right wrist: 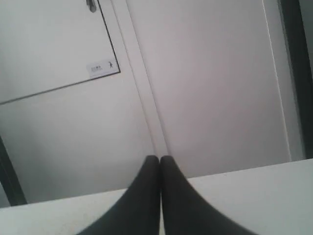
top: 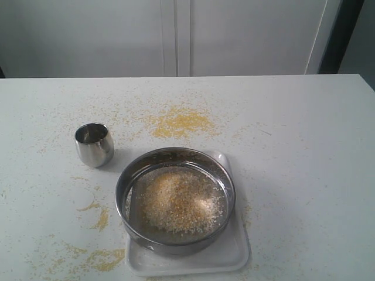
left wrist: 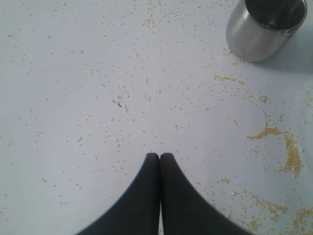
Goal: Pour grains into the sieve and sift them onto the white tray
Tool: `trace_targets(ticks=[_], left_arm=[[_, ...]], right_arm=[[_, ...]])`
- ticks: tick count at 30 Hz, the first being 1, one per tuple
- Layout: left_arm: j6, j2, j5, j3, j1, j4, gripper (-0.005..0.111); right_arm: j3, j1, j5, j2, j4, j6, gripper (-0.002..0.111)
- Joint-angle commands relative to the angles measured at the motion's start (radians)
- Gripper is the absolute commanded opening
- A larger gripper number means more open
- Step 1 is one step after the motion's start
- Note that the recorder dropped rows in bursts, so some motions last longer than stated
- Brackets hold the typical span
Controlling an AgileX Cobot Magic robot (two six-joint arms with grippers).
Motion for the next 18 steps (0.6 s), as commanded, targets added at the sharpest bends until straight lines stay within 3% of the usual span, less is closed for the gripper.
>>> trace_targets(ticks=[1, 9, 18], left_arm=[[-0.001, -0.008, 0.002, 0.007, 0.005, -0.009, 0.001], [-0.001, -0.008, 0.002, 0.007, 0.005, -0.009, 0.001], [-0.001, -0.008, 0.002, 0.007, 0.005, -0.007, 0.001]], right_arm=[[-0.109, 0.004, 0.067, 0.154, -0.049, -0.097, 0.0], [-0.31, 0.004, 0.373, 0.401, -0.03, -0.241, 0.0], [-0.502, 0.004, 0.718, 0.618, 0.257, -0.563, 0.0]])
